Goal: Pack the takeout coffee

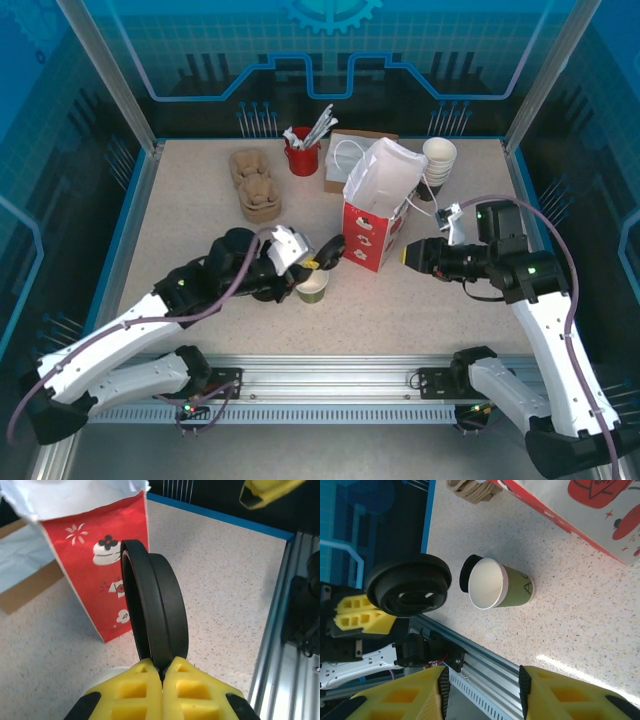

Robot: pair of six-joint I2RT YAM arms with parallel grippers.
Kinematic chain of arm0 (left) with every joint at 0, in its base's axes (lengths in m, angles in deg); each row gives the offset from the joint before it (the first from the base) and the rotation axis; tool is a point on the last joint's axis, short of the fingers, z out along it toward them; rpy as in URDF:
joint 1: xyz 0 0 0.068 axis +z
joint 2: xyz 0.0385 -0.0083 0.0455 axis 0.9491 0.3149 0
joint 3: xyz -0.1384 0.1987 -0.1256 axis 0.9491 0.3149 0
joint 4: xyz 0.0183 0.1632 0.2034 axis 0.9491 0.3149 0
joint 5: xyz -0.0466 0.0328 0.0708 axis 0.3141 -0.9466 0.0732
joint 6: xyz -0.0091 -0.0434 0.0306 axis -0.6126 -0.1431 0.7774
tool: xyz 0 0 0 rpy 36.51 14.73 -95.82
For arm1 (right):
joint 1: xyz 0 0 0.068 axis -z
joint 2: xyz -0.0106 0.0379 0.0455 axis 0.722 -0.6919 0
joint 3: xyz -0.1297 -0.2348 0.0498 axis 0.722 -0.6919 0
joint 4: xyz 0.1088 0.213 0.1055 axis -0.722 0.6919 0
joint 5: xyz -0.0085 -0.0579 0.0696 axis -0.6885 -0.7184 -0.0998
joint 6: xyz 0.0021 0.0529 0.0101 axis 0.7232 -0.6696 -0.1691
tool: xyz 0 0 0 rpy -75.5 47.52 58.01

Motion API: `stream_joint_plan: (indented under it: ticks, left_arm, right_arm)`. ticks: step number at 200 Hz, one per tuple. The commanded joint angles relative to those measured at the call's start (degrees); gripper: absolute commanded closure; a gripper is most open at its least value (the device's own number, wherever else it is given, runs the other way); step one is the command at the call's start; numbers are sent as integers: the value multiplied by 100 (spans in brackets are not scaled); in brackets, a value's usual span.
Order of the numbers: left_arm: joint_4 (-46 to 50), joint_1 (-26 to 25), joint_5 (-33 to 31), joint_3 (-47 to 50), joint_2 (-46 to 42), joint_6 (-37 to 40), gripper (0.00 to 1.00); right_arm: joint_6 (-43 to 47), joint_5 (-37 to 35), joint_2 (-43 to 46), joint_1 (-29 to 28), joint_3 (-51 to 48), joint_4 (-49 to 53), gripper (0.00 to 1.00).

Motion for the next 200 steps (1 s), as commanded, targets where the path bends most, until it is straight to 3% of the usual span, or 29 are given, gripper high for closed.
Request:
stream_joint_plan:
  ticks: [1, 38, 82, 127, 142, 200]
  left_arm:
    - [534, 526, 1033, -13, -128, -1043, 95]
    - [511, 1496, 1823, 158, -183, -1770, 95]
    - [216, 1747, 2055, 472, -49, -2179, 95]
    - [321, 1752, 1526, 463, -259, -2021, 88]
    - [380, 1753, 1306, 396, -195, -2018, 80]
    - [-23, 1752, 668, 309, -90, -2214, 65]
  right_arm:
    - [-384, 92, -8, -282, -364, -684, 56]
    - [-871, -281, -117, -972, -707, -1496, 57]
    - [-1070, -623, -489, -1479, -781, -1782, 58]
    - [-1022, -1011, -570, -1564, -654, -1606, 59]
    - [-941, -1276, -452, -1556, -539, -1423, 59]
    - [-643, -1581, -239, -1530, -218, -951, 59]
